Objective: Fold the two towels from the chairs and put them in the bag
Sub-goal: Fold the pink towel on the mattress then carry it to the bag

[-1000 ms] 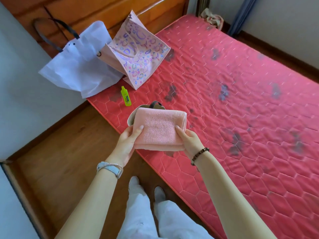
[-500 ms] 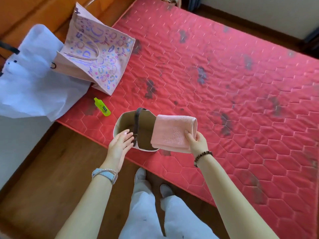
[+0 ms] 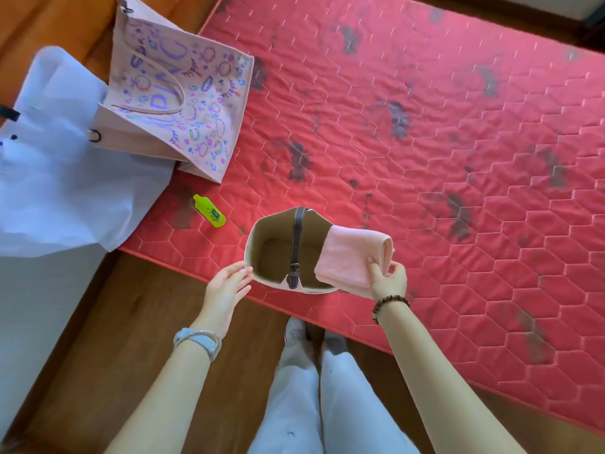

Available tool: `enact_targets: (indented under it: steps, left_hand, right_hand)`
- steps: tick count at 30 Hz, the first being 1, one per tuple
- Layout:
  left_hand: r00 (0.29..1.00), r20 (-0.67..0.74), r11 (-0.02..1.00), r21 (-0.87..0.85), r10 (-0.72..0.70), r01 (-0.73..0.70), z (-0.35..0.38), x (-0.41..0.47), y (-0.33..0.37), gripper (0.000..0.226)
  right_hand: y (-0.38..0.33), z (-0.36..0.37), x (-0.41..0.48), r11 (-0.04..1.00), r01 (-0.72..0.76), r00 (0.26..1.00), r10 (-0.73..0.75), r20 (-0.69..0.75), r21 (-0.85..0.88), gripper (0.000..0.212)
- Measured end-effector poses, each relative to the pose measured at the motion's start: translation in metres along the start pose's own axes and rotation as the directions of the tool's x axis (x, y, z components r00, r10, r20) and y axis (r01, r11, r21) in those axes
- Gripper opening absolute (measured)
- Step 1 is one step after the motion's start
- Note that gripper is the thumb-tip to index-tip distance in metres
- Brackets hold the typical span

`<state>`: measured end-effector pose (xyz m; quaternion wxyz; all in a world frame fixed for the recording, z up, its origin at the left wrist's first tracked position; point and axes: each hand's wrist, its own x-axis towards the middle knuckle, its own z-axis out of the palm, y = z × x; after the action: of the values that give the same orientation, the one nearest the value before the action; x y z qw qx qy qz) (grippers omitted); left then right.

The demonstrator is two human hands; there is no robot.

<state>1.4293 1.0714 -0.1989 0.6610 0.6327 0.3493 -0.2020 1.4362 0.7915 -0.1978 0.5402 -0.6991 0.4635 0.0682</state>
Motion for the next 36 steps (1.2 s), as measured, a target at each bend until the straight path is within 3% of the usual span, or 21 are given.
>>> enact_targets:
  steps: [6,11,16,23,27,33,36]
  left_hand:
    - [0.999,0.046,0.995,0.097,-0.012,0.008,0.004,0.041,-0.012,0.033]
    - [0.985,0.122,0.988,0.11,-0.121,0.108,0.02,0.083,-0.019,0.048]
    - [0.956,0.216,0.976,0.14,-0.197,0.169,0.047,0.124,-0.024,0.061]
    - [0.948,0.225,0.969,0.16,-0.224,0.19,0.074,0.164,-0.044,0.053]
    - [0.939,0.237,0.966,0.133,-0.248,0.221,0.069,0.176,-0.055,0.059]
    - [0.95,0.187,0.956,0.203,-0.252,0.213,0.067,0.183,-0.067,0.051]
    - [0.929,0.2,0.944,0.173,-0.311,0.279,0.072,0.185,-0.072,0.048]
  right_hand:
    - [0.006,0.036,0.021,0.998,0.002,0.999,0.001,0.049,-0.07,0.034]
    - [0.015,0.056,0.047,0.985,0.007,0.989,0.019,0.145,-0.174,0.037]
    - [0.023,0.067,0.068,0.979,0.032,0.974,0.014,0.227,-0.2,0.022]
    - [0.031,0.095,0.083,0.959,0.102,0.943,-0.009,0.331,-0.263,0.019]
    - [0.036,0.104,0.09,0.956,0.09,0.94,0.011,0.34,-0.281,0.019]
    - [0.042,0.111,0.096,0.907,0.118,0.917,0.057,0.396,-0.403,0.023]
    - [0.046,0.119,0.101,0.868,0.139,0.926,0.057,0.374,-0.476,0.025]
